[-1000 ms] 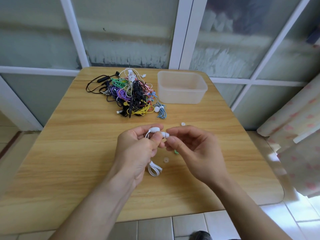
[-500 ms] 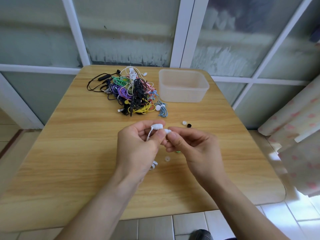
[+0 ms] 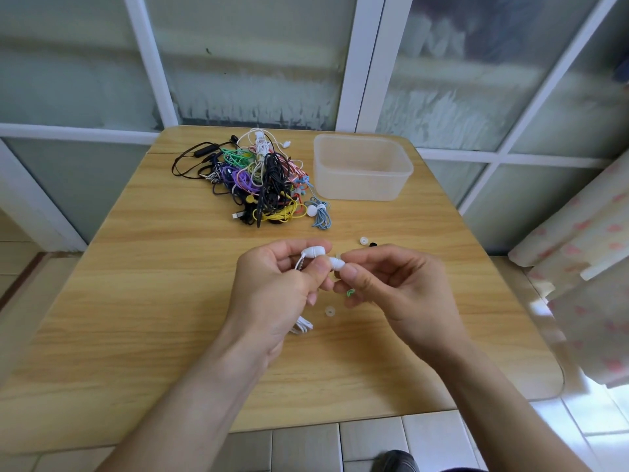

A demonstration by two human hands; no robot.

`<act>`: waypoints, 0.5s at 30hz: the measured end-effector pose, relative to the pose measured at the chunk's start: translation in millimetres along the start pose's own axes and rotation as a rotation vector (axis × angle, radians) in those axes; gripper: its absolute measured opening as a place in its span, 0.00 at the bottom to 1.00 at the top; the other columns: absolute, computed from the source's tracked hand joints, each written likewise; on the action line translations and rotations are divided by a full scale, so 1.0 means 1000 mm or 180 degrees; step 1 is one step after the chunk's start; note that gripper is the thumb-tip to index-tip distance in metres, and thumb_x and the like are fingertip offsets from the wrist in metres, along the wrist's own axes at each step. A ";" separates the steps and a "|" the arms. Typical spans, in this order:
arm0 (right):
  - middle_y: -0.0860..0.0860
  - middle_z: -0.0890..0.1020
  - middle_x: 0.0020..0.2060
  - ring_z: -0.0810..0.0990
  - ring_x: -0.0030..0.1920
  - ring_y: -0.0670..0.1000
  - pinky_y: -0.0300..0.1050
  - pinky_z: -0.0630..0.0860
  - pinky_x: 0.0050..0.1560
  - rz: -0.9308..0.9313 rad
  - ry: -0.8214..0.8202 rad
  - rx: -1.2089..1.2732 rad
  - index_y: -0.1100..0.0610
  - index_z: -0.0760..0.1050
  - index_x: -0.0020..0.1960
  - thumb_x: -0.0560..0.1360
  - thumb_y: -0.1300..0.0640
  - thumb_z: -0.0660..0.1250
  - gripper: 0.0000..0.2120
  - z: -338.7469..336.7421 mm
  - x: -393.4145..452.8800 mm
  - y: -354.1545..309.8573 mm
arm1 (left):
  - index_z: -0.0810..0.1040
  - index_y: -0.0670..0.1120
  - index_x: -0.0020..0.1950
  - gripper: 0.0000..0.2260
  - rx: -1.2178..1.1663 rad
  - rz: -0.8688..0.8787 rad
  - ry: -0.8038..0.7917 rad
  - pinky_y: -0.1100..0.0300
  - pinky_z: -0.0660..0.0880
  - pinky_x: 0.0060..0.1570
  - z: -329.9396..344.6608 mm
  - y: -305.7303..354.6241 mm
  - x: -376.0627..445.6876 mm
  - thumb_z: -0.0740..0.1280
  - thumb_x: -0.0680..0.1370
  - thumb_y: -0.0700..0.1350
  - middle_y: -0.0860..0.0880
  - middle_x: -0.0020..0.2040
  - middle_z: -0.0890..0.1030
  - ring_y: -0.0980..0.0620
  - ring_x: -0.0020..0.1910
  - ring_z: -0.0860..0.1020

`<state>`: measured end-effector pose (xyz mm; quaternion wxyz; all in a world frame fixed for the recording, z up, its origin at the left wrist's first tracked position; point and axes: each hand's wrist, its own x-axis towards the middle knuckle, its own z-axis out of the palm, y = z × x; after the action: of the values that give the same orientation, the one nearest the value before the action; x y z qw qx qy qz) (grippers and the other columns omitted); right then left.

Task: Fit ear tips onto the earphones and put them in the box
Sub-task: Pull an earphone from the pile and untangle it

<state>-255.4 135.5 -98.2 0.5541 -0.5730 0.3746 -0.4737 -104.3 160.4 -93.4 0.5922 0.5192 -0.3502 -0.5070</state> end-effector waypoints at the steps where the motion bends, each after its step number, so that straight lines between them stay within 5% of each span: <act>1: 0.62 0.85 0.38 0.84 0.37 0.56 0.44 0.80 0.34 0.0016 -0.0035 0.0018 0.65 0.82 0.45 0.67 0.62 0.73 0.09 0.000 0.001 0.000 | 0.82 0.42 0.47 0.07 0.0013 -0.0001 -0.0031 0.65 0.69 0.26 0.000 0.000 0.000 0.69 0.74 0.31 0.45 0.31 0.81 0.53 0.27 0.75; 9: 0.59 0.84 0.36 0.82 0.35 0.52 0.40 0.78 0.30 0.0551 -0.0035 0.0570 0.63 0.82 0.43 0.65 0.62 0.73 0.07 0.003 0.000 0.003 | 0.81 0.42 0.45 0.08 0.0034 -0.0092 -0.0182 0.65 0.68 0.24 0.001 0.000 0.001 0.67 0.75 0.29 0.49 0.29 0.80 0.55 0.26 0.75; 12: 0.57 0.83 0.35 0.82 0.32 0.49 0.38 0.79 0.31 0.1177 -0.0027 0.1352 0.63 0.81 0.46 0.64 0.64 0.72 0.10 0.008 0.000 0.004 | 0.81 0.43 0.47 0.09 0.0224 0.0298 -0.0152 0.65 0.71 0.27 0.001 -0.001 0.003 0.68 0.75 0.30 0.48 0.32 0.82 0.54 0.27 0.76; 15: 0.58 0.84 0.38 0.82 0.34 0.50 0.40 0.80 0.36 0.0996 0.0032 0.1415 0.63 0.81 0.49 0.64 0.64 0.72 0.13 0.007 0.002 -0.002 | 0.80 0.43 0.53 0.10 0.0454 0.0697 -0.0163 0.64 0.74 0.31 0.002 0.001 0.004 0.68 0.75 0.31 0.48 0.39 0.83 0.53 0.31 0.78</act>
<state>-248.4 135.9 -95.4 0.7309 -0.3701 0.3481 -0.4557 -105.3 155.5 -92.4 0.5964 0.5056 -0.4550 -0.4262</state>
